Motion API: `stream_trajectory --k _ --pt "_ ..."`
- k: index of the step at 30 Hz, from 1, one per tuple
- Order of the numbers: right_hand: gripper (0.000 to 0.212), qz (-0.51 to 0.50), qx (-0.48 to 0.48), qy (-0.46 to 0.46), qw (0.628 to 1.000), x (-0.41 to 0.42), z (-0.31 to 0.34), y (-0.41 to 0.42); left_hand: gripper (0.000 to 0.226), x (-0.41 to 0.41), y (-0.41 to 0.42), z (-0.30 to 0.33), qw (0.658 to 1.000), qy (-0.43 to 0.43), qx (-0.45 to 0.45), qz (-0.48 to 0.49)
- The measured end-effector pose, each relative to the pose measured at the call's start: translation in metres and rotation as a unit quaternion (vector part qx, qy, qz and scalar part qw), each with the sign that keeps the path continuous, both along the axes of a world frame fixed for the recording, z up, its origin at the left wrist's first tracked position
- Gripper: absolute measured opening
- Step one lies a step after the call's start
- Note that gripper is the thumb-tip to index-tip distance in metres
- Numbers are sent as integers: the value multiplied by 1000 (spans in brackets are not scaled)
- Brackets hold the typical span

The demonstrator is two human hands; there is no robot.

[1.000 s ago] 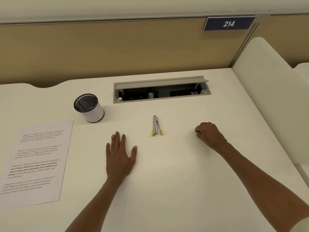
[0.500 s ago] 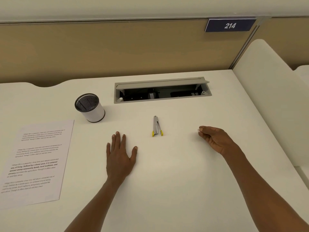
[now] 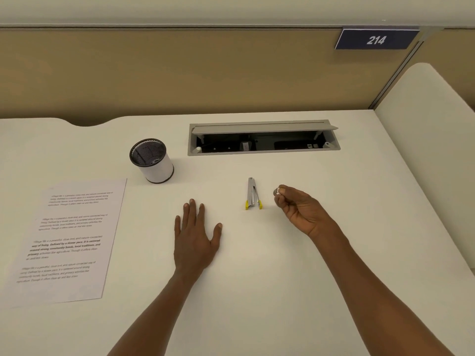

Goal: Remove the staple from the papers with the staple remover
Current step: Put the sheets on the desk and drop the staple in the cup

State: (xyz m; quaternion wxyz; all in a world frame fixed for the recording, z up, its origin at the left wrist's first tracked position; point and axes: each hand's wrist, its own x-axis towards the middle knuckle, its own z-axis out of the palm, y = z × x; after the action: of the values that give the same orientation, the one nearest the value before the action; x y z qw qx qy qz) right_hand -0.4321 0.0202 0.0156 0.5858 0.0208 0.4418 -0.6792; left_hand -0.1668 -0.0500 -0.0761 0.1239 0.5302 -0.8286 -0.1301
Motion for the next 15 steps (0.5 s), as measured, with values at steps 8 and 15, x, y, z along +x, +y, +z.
stream_trajectory --k 8,15 --pt "9 106 -30 -6 994 62 30 -74 74 0 1 1 1000 1 1 3" --pt "7 153 -53 -13 987 110 50 -139 73 -1 1 1 1000 -3 -2 4"
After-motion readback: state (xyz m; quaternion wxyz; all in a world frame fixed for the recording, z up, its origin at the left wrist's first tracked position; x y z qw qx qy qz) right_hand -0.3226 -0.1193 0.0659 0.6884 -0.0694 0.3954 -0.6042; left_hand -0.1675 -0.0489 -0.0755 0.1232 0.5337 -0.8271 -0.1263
